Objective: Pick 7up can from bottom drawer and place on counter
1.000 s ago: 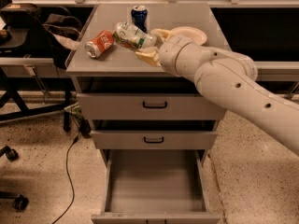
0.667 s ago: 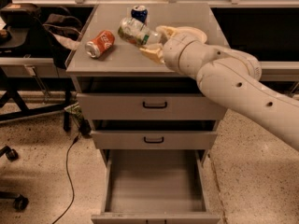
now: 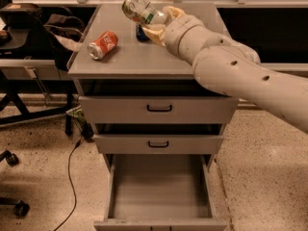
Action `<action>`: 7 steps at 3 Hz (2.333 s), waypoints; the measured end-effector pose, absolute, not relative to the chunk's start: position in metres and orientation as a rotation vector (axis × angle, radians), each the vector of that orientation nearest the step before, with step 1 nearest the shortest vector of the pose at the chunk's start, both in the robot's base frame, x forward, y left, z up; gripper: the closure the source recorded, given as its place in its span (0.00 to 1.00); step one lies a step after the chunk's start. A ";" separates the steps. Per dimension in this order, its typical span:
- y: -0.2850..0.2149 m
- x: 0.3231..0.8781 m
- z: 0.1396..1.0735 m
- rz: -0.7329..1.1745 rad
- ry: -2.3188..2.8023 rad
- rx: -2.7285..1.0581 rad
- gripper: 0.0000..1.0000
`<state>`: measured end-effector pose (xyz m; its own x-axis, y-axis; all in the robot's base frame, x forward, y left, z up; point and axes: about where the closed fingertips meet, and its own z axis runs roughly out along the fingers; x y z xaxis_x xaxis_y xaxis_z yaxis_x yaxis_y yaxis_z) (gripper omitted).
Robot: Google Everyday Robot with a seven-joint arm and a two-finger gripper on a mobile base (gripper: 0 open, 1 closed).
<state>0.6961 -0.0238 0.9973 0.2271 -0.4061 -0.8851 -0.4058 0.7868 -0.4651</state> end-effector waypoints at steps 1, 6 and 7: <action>-0.025 0.697 0.998 -0.009 1.383 -0.724 1.00; -0.057 0.732 0.909 -0.048 1.621 -0.642 1.00; -0.055 0.733 0.895 -0.042 1.659 -0.642 1.00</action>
Offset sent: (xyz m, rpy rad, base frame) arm 0.0325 -0.0272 -0.0422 0.0034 0.0879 -0.1481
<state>0.7333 -0.0551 0.8947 -0.0501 -0.4293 -0.9018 -0.3829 0.8422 -0.3797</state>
